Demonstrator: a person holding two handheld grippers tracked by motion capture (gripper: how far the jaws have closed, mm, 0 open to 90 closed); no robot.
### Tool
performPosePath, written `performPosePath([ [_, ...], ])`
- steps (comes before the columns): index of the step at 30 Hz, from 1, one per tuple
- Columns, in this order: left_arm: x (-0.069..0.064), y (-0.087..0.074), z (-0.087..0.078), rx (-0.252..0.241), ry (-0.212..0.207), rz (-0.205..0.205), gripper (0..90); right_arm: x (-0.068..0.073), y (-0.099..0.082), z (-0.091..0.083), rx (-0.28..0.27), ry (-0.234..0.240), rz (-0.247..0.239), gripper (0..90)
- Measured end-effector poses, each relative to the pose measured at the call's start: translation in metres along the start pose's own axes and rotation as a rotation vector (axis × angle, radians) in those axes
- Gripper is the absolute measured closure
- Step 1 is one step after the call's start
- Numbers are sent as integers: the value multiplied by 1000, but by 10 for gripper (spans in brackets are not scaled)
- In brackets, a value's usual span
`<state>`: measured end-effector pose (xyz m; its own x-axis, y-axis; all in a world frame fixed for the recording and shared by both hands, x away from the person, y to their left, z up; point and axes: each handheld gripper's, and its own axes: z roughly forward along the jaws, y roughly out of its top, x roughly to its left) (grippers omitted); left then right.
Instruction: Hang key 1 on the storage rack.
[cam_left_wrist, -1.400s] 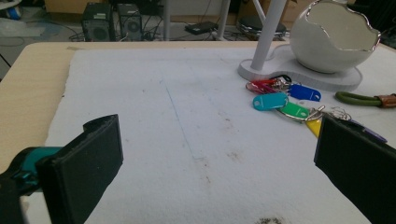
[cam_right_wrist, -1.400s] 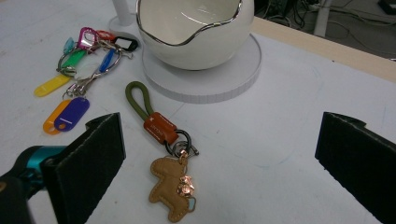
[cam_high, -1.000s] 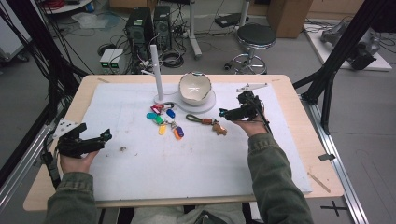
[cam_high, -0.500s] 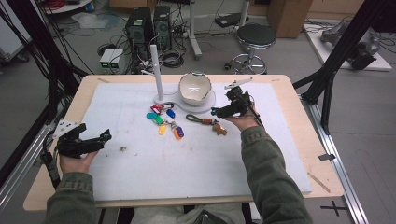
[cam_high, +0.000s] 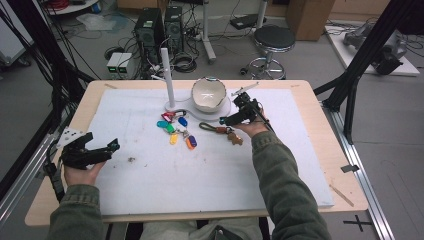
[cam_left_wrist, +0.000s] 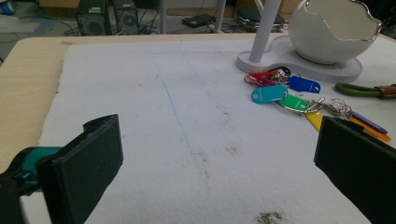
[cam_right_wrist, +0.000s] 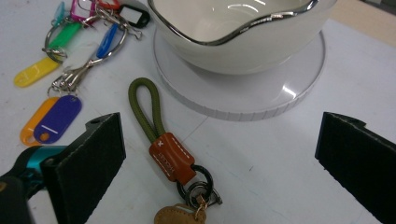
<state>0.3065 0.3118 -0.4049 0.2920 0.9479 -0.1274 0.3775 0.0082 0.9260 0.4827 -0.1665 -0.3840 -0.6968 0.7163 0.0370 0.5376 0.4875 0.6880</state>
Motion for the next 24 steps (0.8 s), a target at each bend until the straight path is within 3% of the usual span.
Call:
performPosePath([
  [9, 0, 0, 0, -3, 0, -1, 17, 2, 0, 24, 70, 34, -11, 6],
  [21, 1, 0, -1, -2, 2, 8, 17, 2, -5, 42, 123, 43, -4, 6],
  [22, 0, 0, 0, -3, 1, 5, 17, 1, -7, 44, 138, 49, -6, 52],
  [24, 0, 0, 0, -3, 1, 5, 17, 1, -7, 45, 147, 48, -4, 53],
])
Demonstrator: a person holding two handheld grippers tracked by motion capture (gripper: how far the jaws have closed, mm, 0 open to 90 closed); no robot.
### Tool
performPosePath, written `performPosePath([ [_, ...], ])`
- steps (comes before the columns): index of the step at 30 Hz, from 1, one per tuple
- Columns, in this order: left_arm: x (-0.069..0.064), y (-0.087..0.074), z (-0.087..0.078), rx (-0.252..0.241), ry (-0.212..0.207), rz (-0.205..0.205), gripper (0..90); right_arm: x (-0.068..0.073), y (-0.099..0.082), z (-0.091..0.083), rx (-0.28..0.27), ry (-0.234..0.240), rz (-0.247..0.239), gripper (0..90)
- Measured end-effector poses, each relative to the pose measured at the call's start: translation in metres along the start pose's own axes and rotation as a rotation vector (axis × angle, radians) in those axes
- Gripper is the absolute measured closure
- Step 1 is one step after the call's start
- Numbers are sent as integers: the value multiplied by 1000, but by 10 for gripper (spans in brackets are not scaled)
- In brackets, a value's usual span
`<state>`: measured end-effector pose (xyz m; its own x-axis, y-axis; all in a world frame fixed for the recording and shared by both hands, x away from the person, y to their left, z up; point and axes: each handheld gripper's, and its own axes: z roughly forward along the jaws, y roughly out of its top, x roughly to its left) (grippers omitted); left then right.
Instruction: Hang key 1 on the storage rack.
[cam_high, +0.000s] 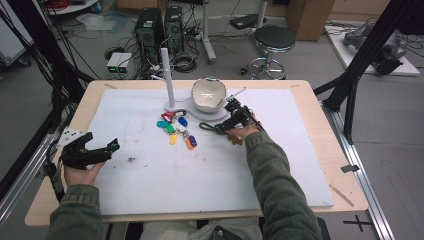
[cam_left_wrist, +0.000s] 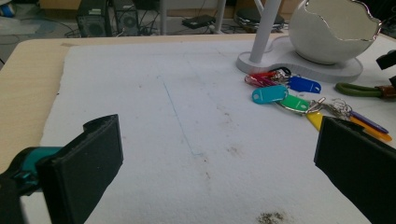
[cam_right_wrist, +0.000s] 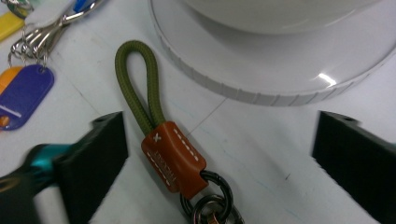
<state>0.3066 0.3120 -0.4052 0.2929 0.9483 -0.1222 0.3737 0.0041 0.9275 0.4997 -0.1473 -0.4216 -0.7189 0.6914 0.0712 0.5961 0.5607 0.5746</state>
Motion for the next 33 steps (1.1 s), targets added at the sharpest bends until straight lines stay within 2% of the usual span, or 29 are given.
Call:
performPosePath([
  [2, 0, 0, 0, 0, -2, 0, 17, -2, -1, -1, 1, 15, 0, 175],
  [4, 0, 0, 0, 7, -3, 5, 17, -1, 0, -3, 5, 26, 0, 201],
  [5, 0, 0, 0, 7, -4, 4, 17, 0, 0, -3, 14, 34, -25, 251],
  [9, 0, 0, 0, -1, -14, -10, 17, 3, -1, 0, 43, 44, -43, 318],
  [10, 0, 0, 0, -2, -15, -11, 17, 4, -2, 1, 56, 52, -61, 403],
  [11, 0, 0, 0, -1, -14, -11, 17, 4, -2, 1, 56, 52, -61, 403],
  [12, 0, 0, 0, -1, -14, -12, 17, 6, -1, 0, 47, 70, -77, 566],
  [13, 0, 0, 0, 0, -14, -11, 17, 8, 0, 0, 46, 70, -99, 637],
  [14, 0, 0, 0, 1, -14, -11, 17, 8, 0, 0, 46, 70, -99, 637],
  [15, 0, 0, 0, 1, -15, -11, 17, 10, 0, 0, 45, 62, -119, 652],
  [16, 0, 0, 1, -1, -16, -10, 17, 14, -1, -2, 62, 55, -136, 728],
  [20, 0, 0, 1, 2, -17, -10, 17, 14, -1, -7, 80, 64, -117, 777],
  [29, -1, 0, 1, 8, -17, -2, 17, 15, -2, -9, 71, 52, -96, 793],
  [33, -1, 0, 1, 4, -15, -4, 17, 14, -1, -14, 66, 83, -65, 793],
])
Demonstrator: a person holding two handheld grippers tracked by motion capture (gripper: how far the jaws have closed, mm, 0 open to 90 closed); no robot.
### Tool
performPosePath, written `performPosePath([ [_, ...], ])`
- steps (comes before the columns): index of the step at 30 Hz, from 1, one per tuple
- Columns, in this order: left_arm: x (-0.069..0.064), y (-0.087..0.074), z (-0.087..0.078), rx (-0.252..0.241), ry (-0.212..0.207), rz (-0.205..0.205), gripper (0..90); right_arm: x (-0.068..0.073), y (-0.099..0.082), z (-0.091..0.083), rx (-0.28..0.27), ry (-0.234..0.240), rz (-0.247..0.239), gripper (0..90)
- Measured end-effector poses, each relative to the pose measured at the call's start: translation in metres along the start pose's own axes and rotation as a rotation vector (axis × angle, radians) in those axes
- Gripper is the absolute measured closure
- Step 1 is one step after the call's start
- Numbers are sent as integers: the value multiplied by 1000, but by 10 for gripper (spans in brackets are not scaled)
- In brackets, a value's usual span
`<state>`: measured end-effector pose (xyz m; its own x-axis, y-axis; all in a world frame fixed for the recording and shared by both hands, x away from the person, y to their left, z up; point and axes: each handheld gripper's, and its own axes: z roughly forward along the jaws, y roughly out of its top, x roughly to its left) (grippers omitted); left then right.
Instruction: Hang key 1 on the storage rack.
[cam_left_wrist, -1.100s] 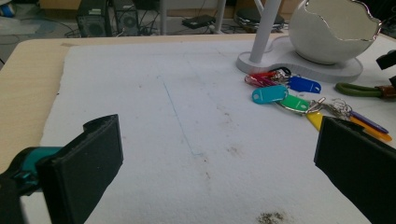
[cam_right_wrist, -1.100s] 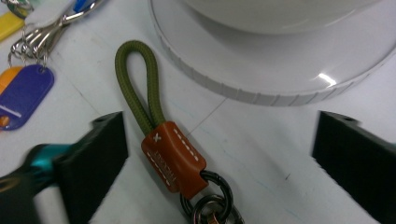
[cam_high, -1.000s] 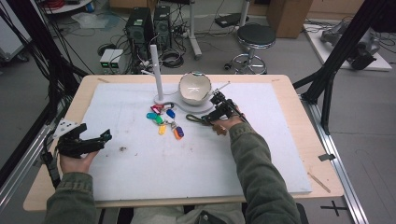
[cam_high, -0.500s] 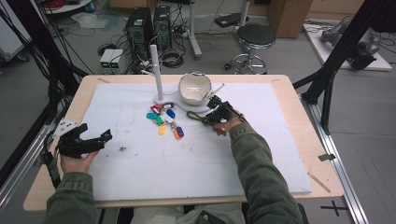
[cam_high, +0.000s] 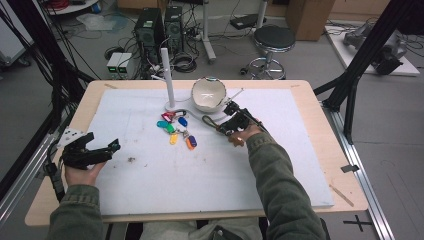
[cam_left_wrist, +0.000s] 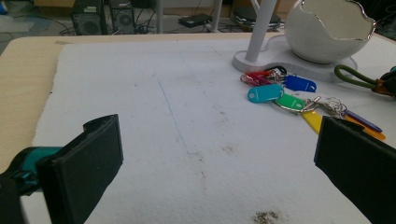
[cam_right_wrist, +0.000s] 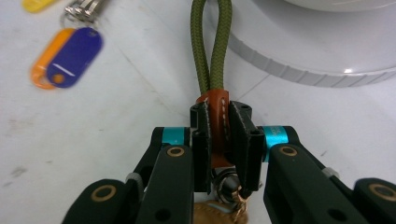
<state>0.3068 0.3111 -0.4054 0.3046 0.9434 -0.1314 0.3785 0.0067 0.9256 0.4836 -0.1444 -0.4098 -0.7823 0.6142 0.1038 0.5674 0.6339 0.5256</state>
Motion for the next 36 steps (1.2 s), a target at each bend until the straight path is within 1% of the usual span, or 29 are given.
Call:
performPosePath([
  [2, 0, 0, 0, 0, 1, 0, 17, 0, 0, -2, -7, -2, -2, 793],
  [3, 0, 0, 0, 1, 0, 0, 17, 0, 0, -6, -9, 30, 11, 792],
  [4, 0, 0, 0, -1, 1, 0, 17, 1, 0, -8, -14, 21, 9, 791],
  [6, 0, 0, -1, -7, 3, 3, 17, 1, 0, -11, -14, 26, 15, 791],
  [7, -1, 0, -1, -12, 3, 3, 17, 1, 0, -14, -15, 36, 21, 791],
  [8, -1, 0, -1, -14, 3, 1, 17, 1, 0, -21, -25, 48, 23, 791],
  [10, 0, 0, -1, -14, 3, -1, 17, 1, 0, -23, -28, 49, 22, 791],
  [13, 0, 0, -1, -13, 1, -2, 17, 1, 0, -33, -41, 56, 28, 791],
  [14, -1, 0, -1, -13, 0, -2, 17, 0, 0, -41, -49, 61, 31, 791],
  [17, -1, 0, -1, -15, 0, -3, 17, 1, 1, -49, -49, 59, 32, 790],
  [18, -1, 1, -1, -14, 0, -3, 17, 1, 1, -49, -49, 59, 32, 790],
  [19, -1, 1, -2, -14, 1, -3, 17, 3, 4, -55, -49, 54, 24, 790],
  [20, -1, 1, -2, -19, 4, -3, 17, 3, 4, -55, -49, 54, 24, 790],
  [21, 0, 1, -2, -23, 4, -4, 17, 4, 5, -58, -64, 64, 27, 790],
  [22, 0, 1, -2, -22, 3, -5, 17, 5, 7, -63, -66, 71, 30, 790],
  [25, 0, 1, -2, -25, 2, -7, 17, 6, 10, -65, -57, 63, 29, 790],
  [26, 1, 1, -2, -26, 2, -6, 17, 7, 13, -69, -55, 62, 25, 790],
  [28, 1, 1, -2, -28, 4, -6, 17, 7, 15, -71, -60, 63, 27, 790],
  [29, 1, 1, -2, -29, 4, -8, 17, 8, 19, -74, -72, 65, 31, 790],
  [32, 1, 1, -3, -29, 4, -9, 17, 8, 23, -77, -75, 68, 31, 790],
  [33, 1, 1, -3, -29, 4, -10, 17, 9, 26, -79, -76, 67, 21, 790],
  [34, 1, 1, -3, -29, 4, -10, 17, 12, 31, -83, -75, 62, 22, 790],
  [36, 1, 1, -3, -31, 5, -10, 17, 13, 33, -84, -74, 65, 18, 790],
])
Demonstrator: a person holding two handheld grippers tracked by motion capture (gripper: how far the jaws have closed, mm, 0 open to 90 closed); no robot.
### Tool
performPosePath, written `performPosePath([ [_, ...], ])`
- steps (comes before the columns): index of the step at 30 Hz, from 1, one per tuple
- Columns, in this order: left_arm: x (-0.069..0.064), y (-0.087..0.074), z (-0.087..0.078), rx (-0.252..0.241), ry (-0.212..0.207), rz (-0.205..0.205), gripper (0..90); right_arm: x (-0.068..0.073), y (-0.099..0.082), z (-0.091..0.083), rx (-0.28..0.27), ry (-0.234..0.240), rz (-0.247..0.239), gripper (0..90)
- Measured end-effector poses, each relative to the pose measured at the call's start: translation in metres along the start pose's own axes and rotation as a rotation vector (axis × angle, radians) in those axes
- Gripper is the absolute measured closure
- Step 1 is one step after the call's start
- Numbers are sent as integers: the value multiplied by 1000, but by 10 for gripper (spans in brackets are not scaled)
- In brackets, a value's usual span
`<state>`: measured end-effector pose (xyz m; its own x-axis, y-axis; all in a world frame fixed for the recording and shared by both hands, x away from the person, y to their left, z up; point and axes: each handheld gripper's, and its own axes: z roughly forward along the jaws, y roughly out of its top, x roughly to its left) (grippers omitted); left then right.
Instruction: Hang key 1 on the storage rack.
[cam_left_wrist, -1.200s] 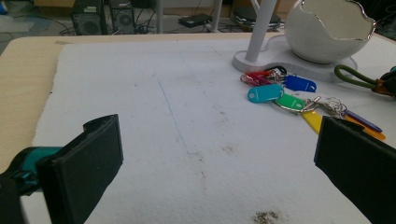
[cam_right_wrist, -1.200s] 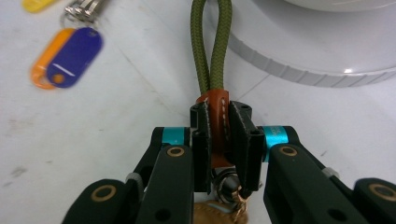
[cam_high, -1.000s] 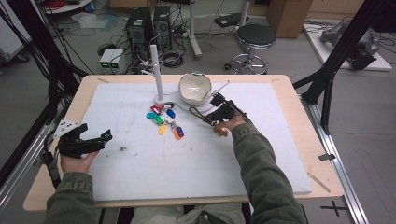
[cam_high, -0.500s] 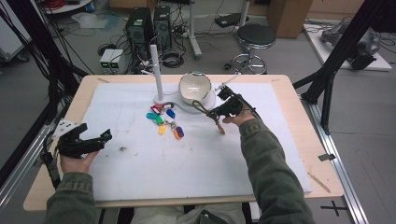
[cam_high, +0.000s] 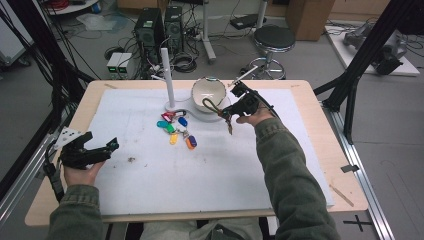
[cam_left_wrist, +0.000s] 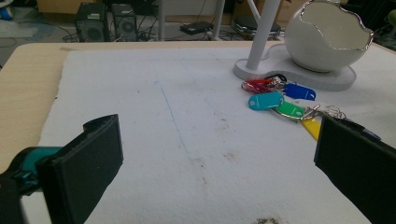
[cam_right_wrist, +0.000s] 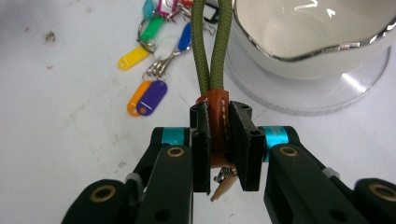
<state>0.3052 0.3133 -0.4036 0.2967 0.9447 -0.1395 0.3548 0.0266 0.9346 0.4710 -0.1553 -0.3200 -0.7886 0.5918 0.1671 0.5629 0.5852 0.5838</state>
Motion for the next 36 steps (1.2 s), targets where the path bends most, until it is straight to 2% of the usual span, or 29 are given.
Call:
performPosePath([
  [5, 0, 0, 1, 5, -9, -3, 17, 7, 18, -11, -16, 7, -18, 789],
  [11, 1, 0, 0, -6, -10, -9, 17, 7, 27, -17, -40, 19, -10, 789],
  [14, 1, 0, 0, -8, -10, -12, 17, 10, 34, -20, -16, 13, -9, 788],
  [19, 1, 0, 1, 1, -14, -11, 17, 13, 44, -25, -28, 17, -8, 787],
  [24, 1, 0, 1, 2, -22, -16, 17, 20, 59, -30, -13, 3, -23, 786],
  [32, 2, 0, 1, -2, -21, -20, 17, 29, 80, -28, -11, 3, -52, 786],
  [36, 2, 0, 1, -1, -25, -20, 17, 32, 89, -26, -29, 17, -62, 786],
])
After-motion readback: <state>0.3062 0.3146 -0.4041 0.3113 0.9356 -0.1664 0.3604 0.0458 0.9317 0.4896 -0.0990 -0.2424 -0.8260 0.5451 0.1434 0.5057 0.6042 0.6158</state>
